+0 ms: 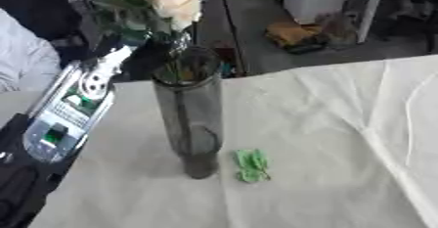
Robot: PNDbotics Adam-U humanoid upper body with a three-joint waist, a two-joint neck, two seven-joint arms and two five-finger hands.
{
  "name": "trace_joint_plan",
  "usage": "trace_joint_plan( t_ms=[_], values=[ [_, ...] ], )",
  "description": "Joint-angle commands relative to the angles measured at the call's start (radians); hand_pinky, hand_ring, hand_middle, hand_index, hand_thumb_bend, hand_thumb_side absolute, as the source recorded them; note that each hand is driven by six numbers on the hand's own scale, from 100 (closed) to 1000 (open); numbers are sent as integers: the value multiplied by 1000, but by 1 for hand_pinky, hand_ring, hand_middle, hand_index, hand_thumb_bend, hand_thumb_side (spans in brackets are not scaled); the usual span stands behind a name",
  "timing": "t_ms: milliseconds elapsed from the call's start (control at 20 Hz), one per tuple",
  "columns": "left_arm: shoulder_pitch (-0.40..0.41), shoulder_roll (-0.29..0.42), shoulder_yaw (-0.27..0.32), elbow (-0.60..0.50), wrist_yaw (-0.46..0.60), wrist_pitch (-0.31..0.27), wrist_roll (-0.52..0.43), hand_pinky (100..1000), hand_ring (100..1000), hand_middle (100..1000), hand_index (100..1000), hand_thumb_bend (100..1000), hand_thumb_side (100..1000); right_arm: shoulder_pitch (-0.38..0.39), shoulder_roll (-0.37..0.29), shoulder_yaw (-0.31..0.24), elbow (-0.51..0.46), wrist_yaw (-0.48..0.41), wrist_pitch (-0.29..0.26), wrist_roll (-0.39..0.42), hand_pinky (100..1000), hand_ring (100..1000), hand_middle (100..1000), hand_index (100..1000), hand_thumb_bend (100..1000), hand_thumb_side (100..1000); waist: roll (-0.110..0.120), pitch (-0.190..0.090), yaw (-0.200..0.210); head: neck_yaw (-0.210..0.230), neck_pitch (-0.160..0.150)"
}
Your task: Arrange flowers into the vase.
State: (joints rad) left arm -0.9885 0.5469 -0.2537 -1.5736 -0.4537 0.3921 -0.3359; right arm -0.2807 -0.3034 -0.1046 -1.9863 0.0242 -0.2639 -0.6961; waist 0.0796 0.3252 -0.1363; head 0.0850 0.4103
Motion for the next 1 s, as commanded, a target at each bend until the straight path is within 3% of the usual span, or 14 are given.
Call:
trace_joint_plan(
  t_ms=[50,850,1000],
  values=[
    [-20,40,28,-26,-15,1,-37,793,949,964,1000,100,1000,-4,-11,-4,-14,-5,-2,3,477,463,344,653,100,952,-5,-24,2,-2,-11],
    [-28,51,69,-17,8,-12,-201,843,995,1000,1000,100,1000,-1,-12,-3,-14,-15,0,5,477,463,343,653,100,953,-4,-31,2,-2,-16],
    [-31,50,71,-18,6,-17,-233,846,998,1000,1000,156,1000,-1,-11,-3,-14,-17,1,6,477,463,343,653,100,954,-4,-30,1,-2,-17]
  ],
)
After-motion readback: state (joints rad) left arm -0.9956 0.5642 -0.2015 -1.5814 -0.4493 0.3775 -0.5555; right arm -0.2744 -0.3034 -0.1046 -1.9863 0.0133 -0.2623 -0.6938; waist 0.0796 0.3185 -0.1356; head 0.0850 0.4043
